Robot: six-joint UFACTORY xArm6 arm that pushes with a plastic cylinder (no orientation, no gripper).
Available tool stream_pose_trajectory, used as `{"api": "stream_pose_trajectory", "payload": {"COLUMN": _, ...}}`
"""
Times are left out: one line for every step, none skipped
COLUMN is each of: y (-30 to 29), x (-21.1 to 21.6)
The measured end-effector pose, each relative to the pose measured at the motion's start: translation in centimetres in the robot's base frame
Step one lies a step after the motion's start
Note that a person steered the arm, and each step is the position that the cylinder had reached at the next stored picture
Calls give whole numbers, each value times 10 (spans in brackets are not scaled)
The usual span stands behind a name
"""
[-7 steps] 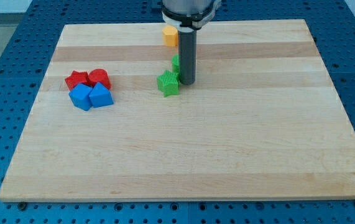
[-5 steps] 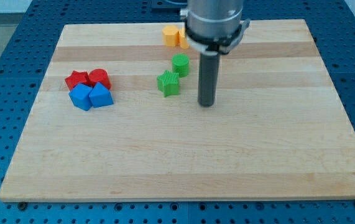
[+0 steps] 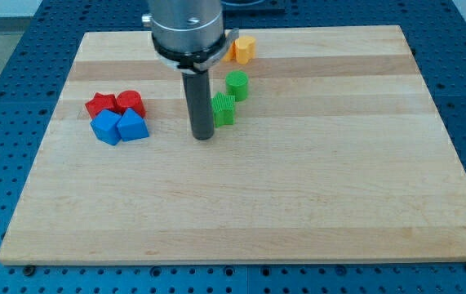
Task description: Move the green blocks closely to the yellow blocks
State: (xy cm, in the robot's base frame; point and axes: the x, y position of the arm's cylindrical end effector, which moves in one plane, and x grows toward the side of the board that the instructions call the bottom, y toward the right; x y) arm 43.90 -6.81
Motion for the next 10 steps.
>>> {"api": "stream_pose_trajectory", "payload": {"y": -1, "x": -8}}
{"api": "stream_pose_trajectory", "payload": {"y": 17, "x": -23}}
{"api": "stream_pose_trajectory", "payload": {"y": 21, "x": -25}}
{"api": "stream_pose_trajectory", "payload": {"y": 23, "x": -28}}
{"api": "stream_pose_trajectory", "payload": {"y": 32, "x": -45}}
{"api": "stream_pose_trajectory", "payload": {"y": 39, "x": -68}}
{"api": "stream_pose_trajectory", "payload": {"y": 39, "x": -56}}
{"api": "stream_pose_trajectory", "payload": {"y": 43, "x": -11}}
{"api": "stream_pose_trajectory", "payload": {"y": 72, "x": -25}}
{"api": "stream_pose_trajectory", "payload": {"y": 74, "x": -41}}
